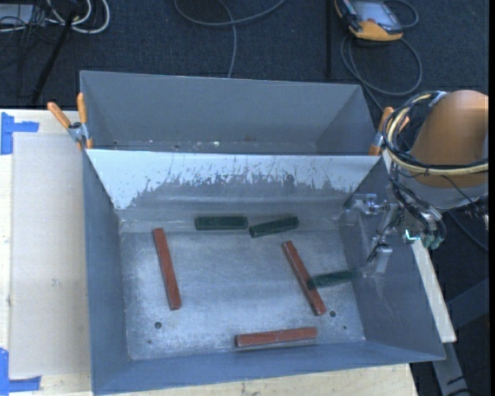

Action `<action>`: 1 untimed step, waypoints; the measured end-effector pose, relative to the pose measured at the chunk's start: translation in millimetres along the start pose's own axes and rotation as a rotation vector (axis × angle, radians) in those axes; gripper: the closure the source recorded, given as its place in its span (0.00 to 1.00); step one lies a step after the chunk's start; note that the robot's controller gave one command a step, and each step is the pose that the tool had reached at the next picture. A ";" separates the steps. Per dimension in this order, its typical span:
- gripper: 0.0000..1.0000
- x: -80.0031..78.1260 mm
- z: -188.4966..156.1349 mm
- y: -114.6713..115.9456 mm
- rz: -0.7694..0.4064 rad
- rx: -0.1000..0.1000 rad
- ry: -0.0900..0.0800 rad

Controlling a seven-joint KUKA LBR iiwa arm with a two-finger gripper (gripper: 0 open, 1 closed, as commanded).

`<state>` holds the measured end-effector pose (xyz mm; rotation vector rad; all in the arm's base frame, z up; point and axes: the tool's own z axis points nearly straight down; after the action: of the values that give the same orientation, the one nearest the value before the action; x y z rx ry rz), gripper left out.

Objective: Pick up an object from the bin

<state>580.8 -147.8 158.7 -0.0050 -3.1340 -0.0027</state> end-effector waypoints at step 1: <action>0.00 33.0 94.2 -4.1 -0.006 -0.001 0.002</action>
Offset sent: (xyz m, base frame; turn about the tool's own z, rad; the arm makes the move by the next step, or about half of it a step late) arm -0.0307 -0.0047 -0.0887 -0.0092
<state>547.0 -151.7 64.7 0.0041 -3.1319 -0.0041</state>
